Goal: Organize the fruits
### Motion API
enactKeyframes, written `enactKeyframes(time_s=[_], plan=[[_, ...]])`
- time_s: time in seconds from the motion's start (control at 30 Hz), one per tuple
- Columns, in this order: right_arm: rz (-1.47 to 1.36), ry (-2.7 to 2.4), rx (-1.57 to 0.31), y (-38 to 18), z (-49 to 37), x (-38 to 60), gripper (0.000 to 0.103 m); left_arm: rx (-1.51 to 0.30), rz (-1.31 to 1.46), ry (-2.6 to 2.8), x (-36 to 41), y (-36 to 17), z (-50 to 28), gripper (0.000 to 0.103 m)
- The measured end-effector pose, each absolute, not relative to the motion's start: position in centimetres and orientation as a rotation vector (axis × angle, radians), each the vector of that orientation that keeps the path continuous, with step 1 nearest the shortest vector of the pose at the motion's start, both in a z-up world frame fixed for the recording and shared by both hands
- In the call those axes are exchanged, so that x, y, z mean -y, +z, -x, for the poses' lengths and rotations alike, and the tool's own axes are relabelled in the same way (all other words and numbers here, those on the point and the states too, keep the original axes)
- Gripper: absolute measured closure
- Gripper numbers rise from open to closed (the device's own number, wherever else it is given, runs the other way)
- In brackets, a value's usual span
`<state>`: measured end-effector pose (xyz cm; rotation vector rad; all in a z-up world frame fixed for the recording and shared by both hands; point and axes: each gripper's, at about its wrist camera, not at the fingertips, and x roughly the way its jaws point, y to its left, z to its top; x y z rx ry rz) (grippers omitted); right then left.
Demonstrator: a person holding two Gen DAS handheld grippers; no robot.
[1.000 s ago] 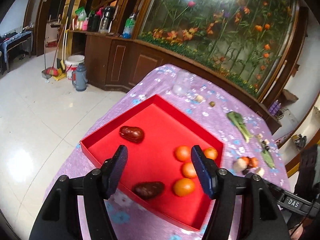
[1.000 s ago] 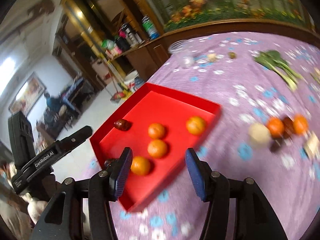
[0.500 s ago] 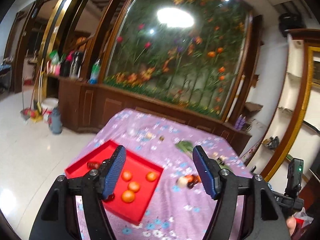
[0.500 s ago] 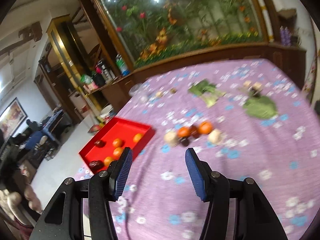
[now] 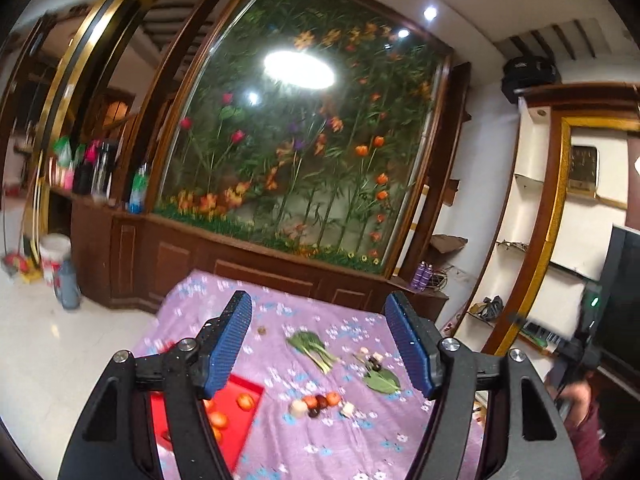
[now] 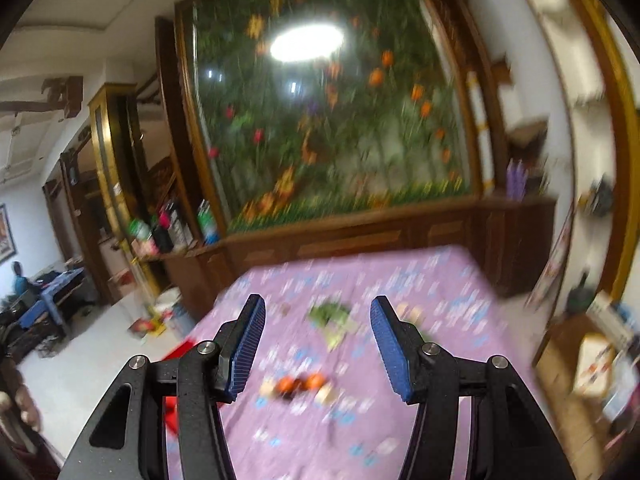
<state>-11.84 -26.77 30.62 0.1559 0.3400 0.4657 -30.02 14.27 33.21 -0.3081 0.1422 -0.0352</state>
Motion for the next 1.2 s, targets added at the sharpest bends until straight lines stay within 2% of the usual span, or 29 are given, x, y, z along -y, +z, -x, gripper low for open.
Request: enactKeyframes(time_s=[0.1,0.2,0.4,0.5,0.6,0.67,0.8,1.1,1.13,1.17,1.2], plan=[[-0.106,0.404,-0.239,35.9,13.2,28.3,0.044,-0.126,0.213,-0.006,-14.1,37.5,31.0,0.034],[-0.062,0.345,-0.155,41.6,14.5,29.7,0.044,-0.1,0.108,0.071,-14.1,42.2,31.8,0.026],[0.021,0.187,-0.061,52.2,15.2,30.7,0.042,-0.135,0.081,0.234,-17.0,49.8,30.8,0.026],[0.074,0.119,-0.063,55.3,15.0,29.9,0.036,-0.165,0.036,0.312,-17.5,51.1,29.4,0.021],[0.114,0.123,-0.083,55.4,14.1,28.6,0.032,-0.215,0.036,0.287,-17.7,49.5,27.4,0.021],[0.103,0.184,-0.11,53.7,13.3,28.0,0.028,-0.259,0.036,0.241,-17.2,47.1,25.5,0.02],[0.131,0.291,-0.226,46.3,10.2,25.2,0.028,-0.369,0.027,0.133,-15.1,39.8,20.1,0.02],[0.057,0.521,-0.614,21.2,1.2,18.5,0.029,-0.664,0.13,-0.122,-9.1,18.1,8.3,0.021],[0.032,0.545,-0.664,18.8,0.2,17.8,0.034,-0.701,0.153,-0.141,-8.6,15.6,6.9,0.023],[-0.003,0.573,-0.726,16.1,-0.9,17.1,0.04,-0.725,0.164,-0.142,-8.3,13.9,6.1,0.033],[-0.033,0.591,-0.787,13.6,-2.1,16.5,0.042,-0.76,0.169,-0.13,-7.9,11.9,5.0,0.041]])
